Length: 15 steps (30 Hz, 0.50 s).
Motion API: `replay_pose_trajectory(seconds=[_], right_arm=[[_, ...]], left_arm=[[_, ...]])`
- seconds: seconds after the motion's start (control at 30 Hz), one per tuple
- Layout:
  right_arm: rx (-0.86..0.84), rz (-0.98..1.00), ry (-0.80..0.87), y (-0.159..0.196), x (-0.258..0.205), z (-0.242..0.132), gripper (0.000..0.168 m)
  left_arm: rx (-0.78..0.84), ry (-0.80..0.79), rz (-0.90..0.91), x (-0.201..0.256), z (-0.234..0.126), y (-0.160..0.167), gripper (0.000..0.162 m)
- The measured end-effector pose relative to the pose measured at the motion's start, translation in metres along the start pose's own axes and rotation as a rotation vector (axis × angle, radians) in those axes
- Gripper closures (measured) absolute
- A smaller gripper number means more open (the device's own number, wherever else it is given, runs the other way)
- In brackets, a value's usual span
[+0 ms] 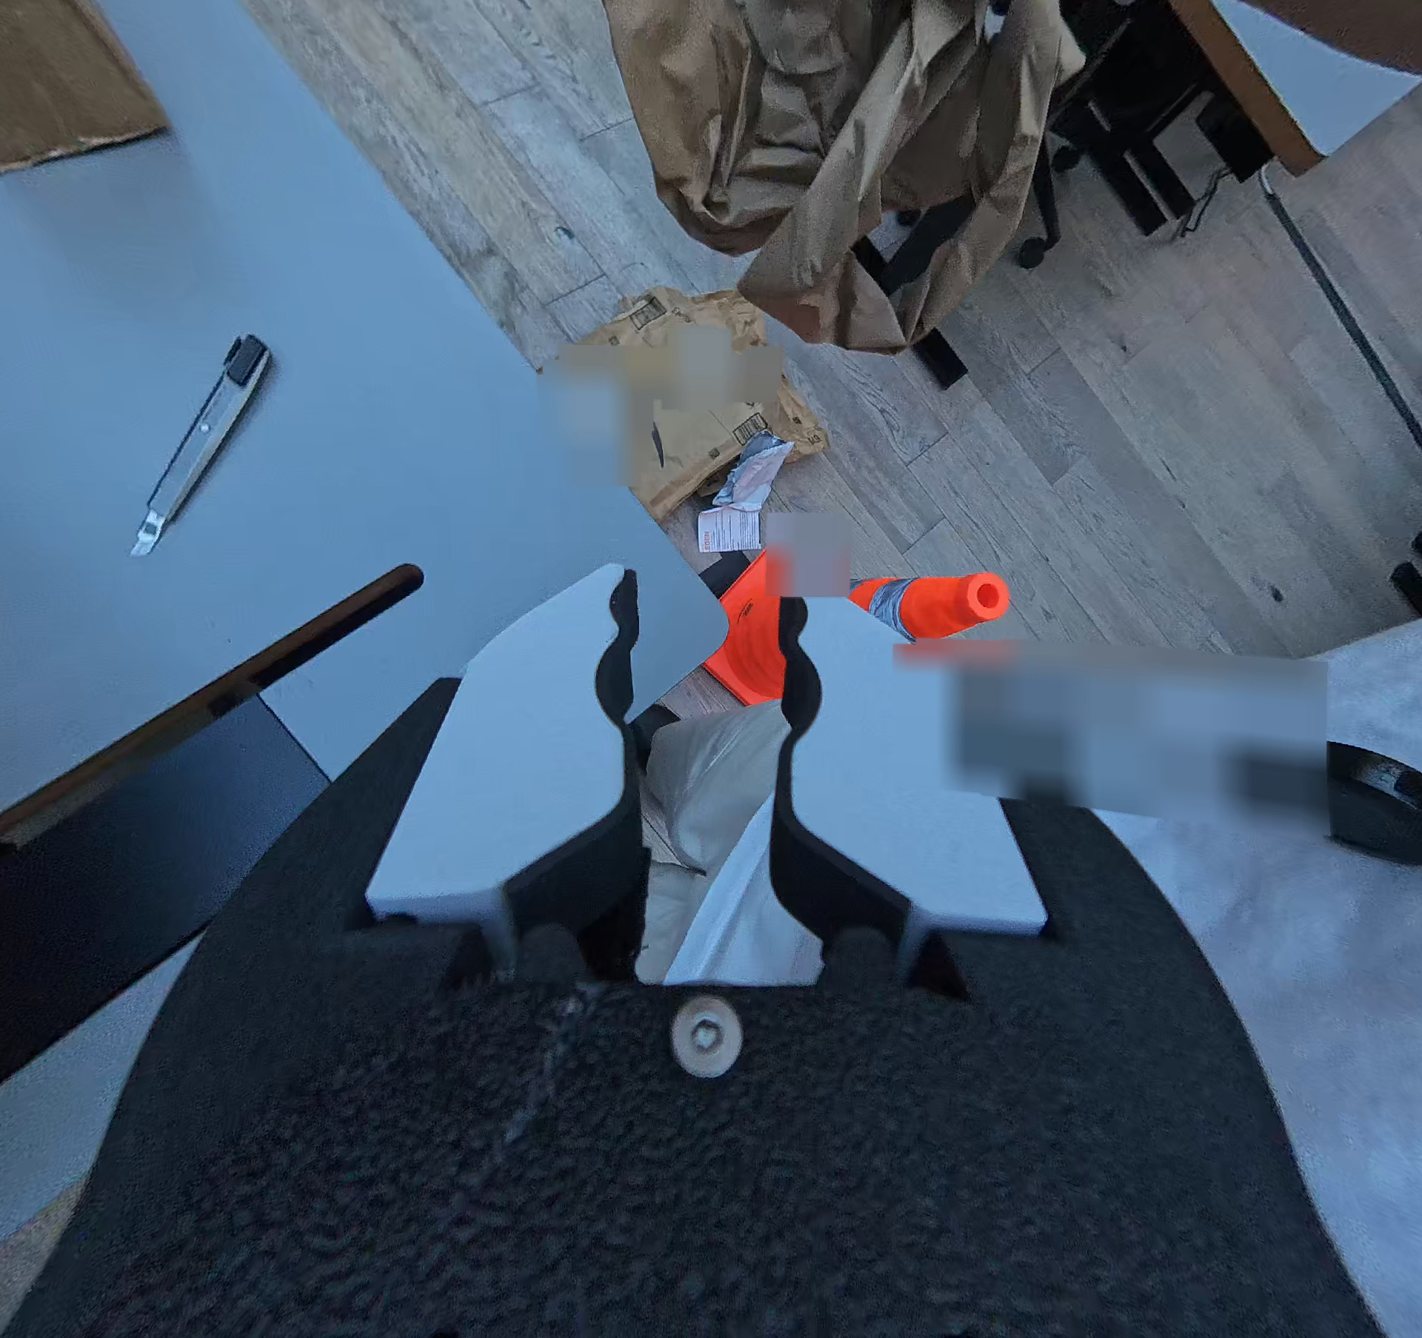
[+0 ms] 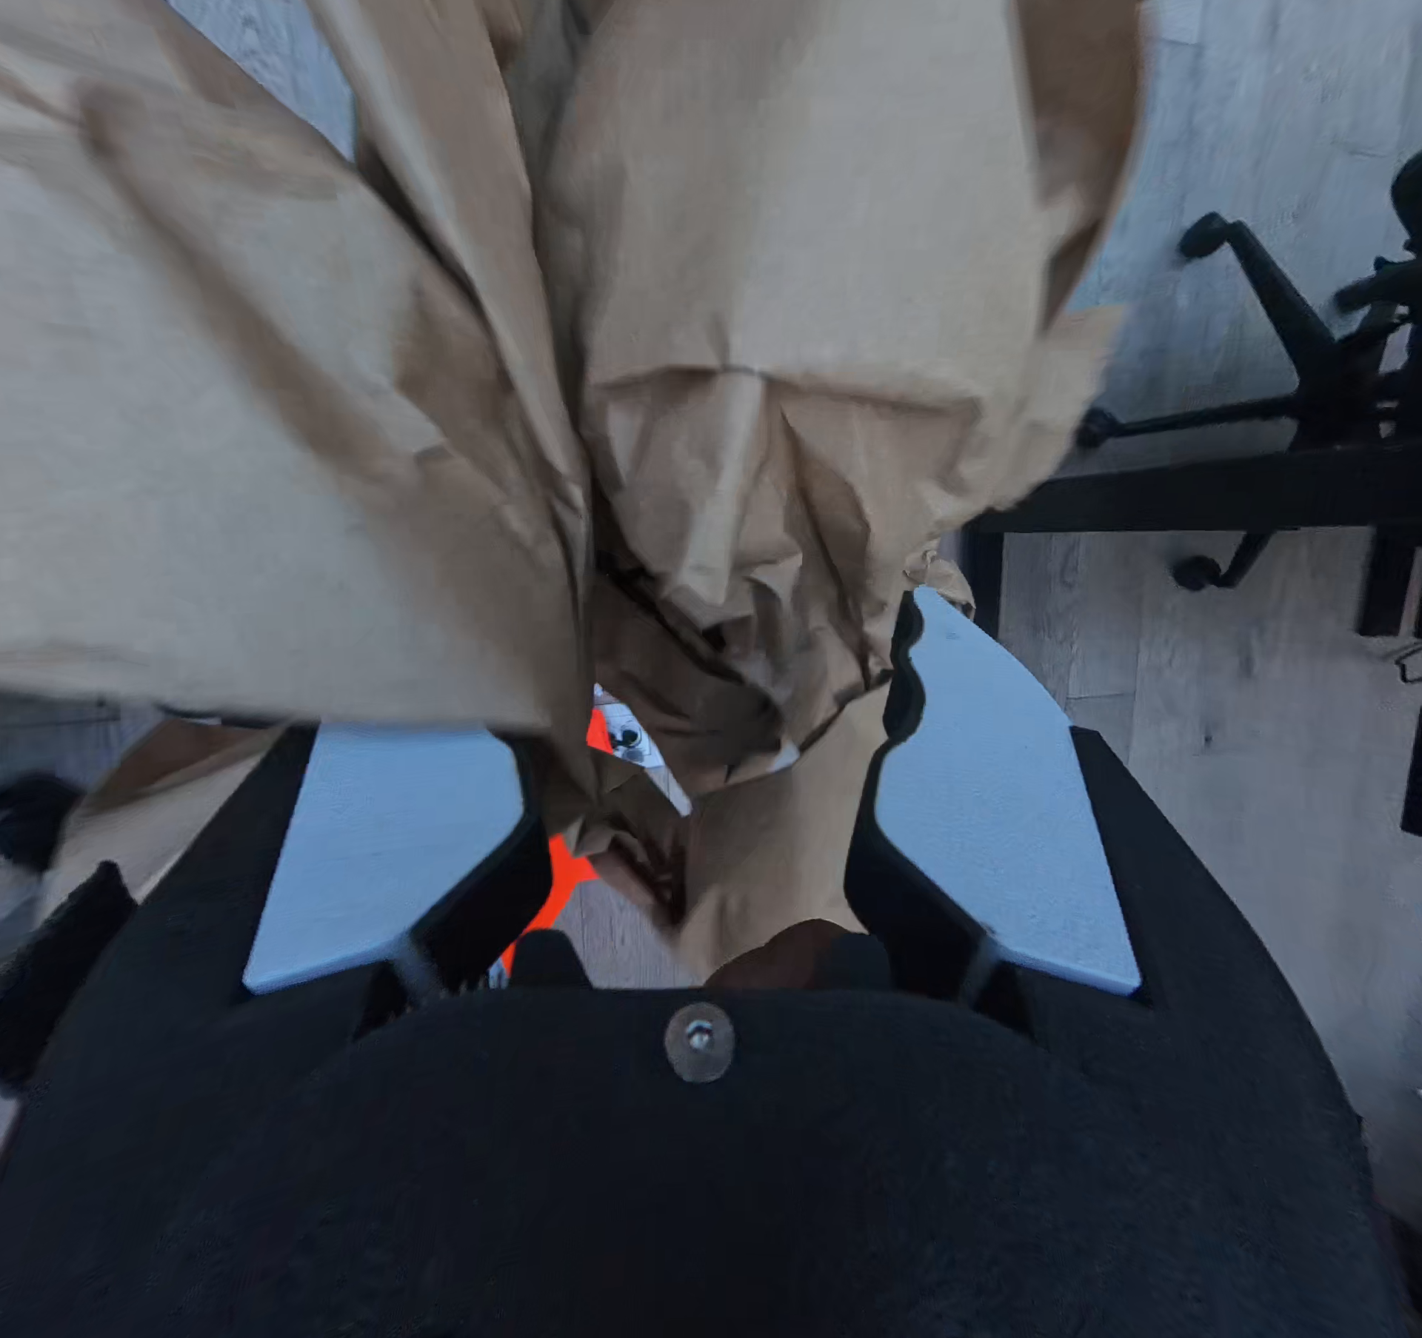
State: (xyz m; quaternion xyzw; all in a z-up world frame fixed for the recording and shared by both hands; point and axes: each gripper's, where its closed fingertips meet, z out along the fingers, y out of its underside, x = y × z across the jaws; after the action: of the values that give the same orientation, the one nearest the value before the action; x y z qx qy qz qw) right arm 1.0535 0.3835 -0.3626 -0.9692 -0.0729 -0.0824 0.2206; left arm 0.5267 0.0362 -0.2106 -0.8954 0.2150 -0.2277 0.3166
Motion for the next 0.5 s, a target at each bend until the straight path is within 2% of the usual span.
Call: replay_pose_trajectory(seconds=[0.1,0.23,0.3,0.4,0.47,0.5], right_arm=[[0.074,-0.010,0.082,-0.014,0.006,0.010,0.075],[0.179,-0.131,0.123,-0.045,-0.012,-0.013,0.069],[0.250,-0.159,0.079,-0.061,-0.039,-0.035,0.071],[0.403,-0.188,-0.160,-0.075,-0.134,-0.093,0.092],[0.517,-0.224,-0.434,-0.065,-0.233,-0.152,0.116],[0.559,-0.253,-0.566,-0.052,-0.287,-0.181,0.119]], left_arm=[[0.004,-0.053,-0.050,-0.004,-0.014,0.010,0.128],[0.013,-0.100,-0.103,-0.014,-0.032,0.023,0.128],[0.028,-0.127,-0.121,-0.020,-0.043,0.030,0.128],[0.052,-0.169,-0.148,-0.032,-0.067,0.047,0.128],[0.067,-0.201,-0.171,-0.041,-0.089,0.064,0.128],[0.072,-0.219,-0.178,-0.046,-0.103,0.074,0.128]])
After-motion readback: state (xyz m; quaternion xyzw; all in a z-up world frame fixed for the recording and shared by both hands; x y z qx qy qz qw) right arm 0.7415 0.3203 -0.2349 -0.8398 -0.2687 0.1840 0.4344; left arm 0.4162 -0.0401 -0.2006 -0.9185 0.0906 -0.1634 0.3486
